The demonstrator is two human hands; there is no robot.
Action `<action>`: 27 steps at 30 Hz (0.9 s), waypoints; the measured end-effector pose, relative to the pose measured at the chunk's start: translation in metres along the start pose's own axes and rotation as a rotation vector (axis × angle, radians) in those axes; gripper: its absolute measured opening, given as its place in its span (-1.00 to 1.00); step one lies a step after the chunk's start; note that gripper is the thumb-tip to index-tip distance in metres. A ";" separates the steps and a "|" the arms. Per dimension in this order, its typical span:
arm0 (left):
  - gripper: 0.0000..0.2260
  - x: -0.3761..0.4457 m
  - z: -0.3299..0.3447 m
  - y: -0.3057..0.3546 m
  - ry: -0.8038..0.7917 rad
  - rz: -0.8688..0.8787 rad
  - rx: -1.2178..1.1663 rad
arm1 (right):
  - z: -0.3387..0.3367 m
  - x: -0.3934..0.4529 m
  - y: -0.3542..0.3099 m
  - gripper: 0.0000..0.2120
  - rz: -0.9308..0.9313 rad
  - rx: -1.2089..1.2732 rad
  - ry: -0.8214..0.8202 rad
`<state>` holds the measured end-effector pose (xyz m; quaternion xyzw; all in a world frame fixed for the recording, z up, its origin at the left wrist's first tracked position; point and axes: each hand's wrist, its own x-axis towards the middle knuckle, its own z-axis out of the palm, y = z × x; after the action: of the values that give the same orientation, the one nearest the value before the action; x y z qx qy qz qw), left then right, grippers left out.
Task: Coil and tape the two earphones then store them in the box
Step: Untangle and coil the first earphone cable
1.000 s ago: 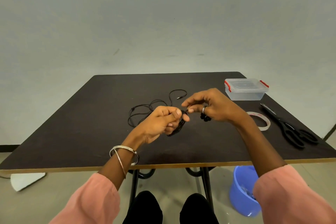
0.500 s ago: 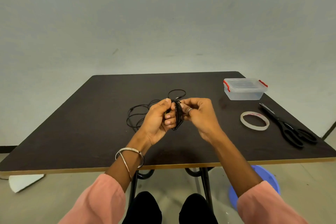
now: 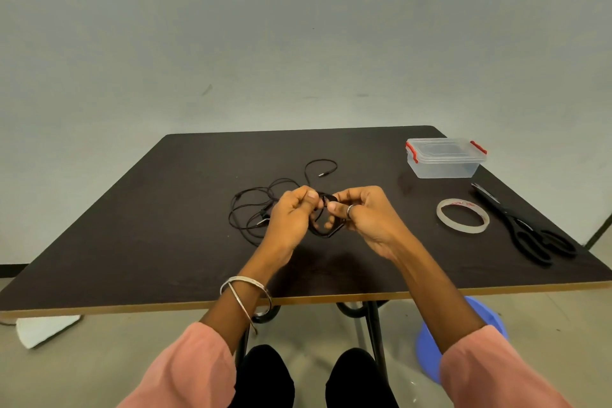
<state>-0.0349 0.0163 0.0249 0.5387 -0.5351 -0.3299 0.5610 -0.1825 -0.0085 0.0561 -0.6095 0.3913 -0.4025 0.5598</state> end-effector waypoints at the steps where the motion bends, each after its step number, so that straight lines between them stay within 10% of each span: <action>1: -0.72 0.000 -0.001 0.000 -0.011 -0.026 -0.024 | 0.000 -0.001 0.001 -0.91 -0.004 0.020 0.000; 10: -0.69 -0.004 0.004 0.008 -0.004 -0.135 -0.190 | 0.011 0.005 0.015 -0.78 -0.106 -0.172 0.284; 16: -0.68 -0.006 0.002 0.012 -0.052 -0.159 -0.277 | 0.012 0.003 0.017 -0.75 -0.122 -0.194 0.051; 27: -0.66 0.005 0.005 -0.003 0.079 -0.050 0.118 | 0.013 0.000 0.018 -0.82 -0.074 0.060 0.123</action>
<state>-0.0381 0.0098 0.0221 0.5965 -0.5175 -0.2902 0.5405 -0.1710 -0.0054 0.0374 -0.5807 0.3901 -0.4710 0.5374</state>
